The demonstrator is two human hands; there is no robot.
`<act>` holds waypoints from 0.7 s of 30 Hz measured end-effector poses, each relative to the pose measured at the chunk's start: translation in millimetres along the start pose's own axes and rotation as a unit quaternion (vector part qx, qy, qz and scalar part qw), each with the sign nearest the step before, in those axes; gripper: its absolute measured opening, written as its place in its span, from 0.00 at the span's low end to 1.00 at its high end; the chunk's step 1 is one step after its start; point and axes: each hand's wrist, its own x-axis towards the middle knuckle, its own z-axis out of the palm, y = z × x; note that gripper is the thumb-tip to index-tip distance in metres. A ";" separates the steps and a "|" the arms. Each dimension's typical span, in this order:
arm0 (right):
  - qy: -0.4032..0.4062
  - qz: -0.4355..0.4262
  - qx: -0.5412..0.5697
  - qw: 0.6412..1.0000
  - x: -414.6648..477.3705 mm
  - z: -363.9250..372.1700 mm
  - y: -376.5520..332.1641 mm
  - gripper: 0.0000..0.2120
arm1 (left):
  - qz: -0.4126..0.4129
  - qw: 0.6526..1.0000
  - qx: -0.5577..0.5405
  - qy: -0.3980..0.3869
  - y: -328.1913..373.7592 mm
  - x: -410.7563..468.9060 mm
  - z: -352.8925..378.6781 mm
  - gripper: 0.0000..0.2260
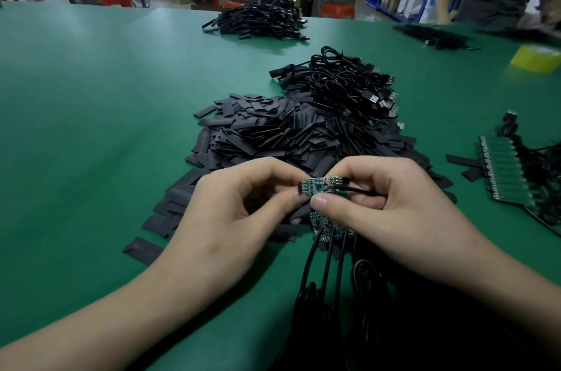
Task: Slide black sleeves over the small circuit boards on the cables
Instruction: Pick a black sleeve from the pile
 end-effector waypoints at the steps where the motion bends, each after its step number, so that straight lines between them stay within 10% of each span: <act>1: 0.002 0.009 0.013 1.000 0.3 -0.1 0.1 0.03 | 0.006 1.000 0.004 0.001 -0.4 0.0 0.3 0.05; 9: 0.019 0.024 0.051 0.998 1.9 -2.5 3.3 0.04 | 0.203 0.933 0.293 0.038 0.5 0.5 -8.1 0.12; 21: 0.083 -0.006 -0.074 0.994 0.7 -7.2 -0.3 0.18 | 0.130 0.963 0.217 0.088 -1.3 4.3 -18.8 0.11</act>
